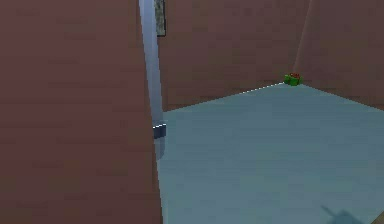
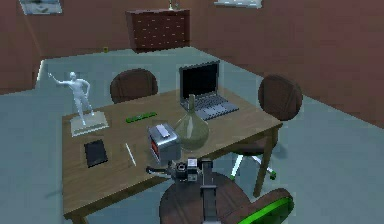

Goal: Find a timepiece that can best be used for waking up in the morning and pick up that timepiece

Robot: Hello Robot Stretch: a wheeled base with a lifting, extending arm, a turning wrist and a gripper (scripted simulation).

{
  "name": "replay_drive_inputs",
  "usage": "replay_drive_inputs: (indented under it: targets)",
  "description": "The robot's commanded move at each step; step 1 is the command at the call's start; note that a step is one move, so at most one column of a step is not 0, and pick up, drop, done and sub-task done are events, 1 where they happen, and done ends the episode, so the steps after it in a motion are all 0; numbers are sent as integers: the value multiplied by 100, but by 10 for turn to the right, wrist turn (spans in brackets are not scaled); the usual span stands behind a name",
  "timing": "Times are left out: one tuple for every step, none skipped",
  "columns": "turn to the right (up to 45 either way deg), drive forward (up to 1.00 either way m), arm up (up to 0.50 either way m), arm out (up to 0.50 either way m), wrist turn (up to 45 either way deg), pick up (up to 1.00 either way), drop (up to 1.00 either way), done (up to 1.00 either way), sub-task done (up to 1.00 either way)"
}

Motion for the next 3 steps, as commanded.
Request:
replay_drive_inputs:
  targets:
    - [0, 0, 0, 0, 0, 100, 0, 0, 0]
    - [0, 0, 10, 0, 0, 0, 0, 0, 0]
    - [0, 0, 0, 0, 0, 0, 0, 100, 0]
